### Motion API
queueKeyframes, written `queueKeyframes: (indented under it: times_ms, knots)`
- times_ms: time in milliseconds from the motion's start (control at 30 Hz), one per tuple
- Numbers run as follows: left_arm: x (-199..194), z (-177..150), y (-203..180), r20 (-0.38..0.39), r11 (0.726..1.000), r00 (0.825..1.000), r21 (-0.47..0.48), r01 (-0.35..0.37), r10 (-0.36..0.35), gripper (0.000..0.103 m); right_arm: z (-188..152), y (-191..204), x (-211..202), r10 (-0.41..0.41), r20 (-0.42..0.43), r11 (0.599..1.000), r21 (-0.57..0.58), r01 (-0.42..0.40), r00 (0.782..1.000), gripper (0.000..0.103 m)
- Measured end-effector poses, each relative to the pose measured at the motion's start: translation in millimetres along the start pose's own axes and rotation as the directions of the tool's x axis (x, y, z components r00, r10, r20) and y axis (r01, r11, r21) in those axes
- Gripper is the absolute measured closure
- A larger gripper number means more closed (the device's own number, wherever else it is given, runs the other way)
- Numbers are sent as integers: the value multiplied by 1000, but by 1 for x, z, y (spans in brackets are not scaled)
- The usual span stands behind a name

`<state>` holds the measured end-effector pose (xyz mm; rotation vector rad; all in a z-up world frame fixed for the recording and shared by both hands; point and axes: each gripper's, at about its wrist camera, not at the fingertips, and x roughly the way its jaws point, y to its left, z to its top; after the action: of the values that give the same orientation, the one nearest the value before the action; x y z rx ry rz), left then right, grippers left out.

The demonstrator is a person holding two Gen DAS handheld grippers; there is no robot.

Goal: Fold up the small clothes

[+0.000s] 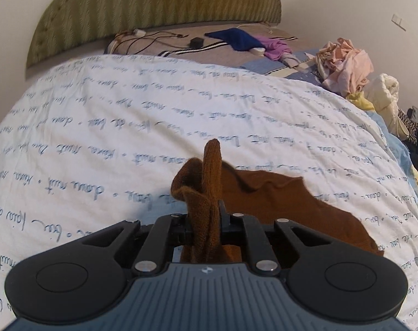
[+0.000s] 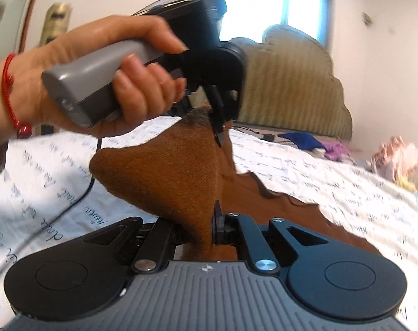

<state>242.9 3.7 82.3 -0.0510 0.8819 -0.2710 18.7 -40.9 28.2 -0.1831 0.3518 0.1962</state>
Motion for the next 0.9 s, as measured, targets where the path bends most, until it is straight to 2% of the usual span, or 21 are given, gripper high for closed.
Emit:
queueKeyframes:
  times_ms: [300, 500, 667, 800, 900]
  knots:
    - [7, -1, -85, 5, 993, 1000, 120, -18, 17, 92, -18, -65, -27, -27, -2, 979, 200, 27, 1000, 95]
    - [28, -10, -142, -26, 979, 999, 202, -24, 29, 92, -40, -99, -36, -42, -19, 950, 308, 45, 999, 95]
    - [54, -20, -178, -55, 963, 996, 266, -48, 65, 92, -63, -130, -37, -23, -46, 897, 440, 41, 999, 95]
    - [72, -26, -196, -76, 957, 994, 287, -48, 73, 92, -79, -152, -33, 9, -66, 837, 546, 29, 998, 95]
    - [82, -32, -212, -74, 945, 994, 321, -56, 84, 92, -88, -161, -30, 32, -74, 804, 595, 18, 997, 95]
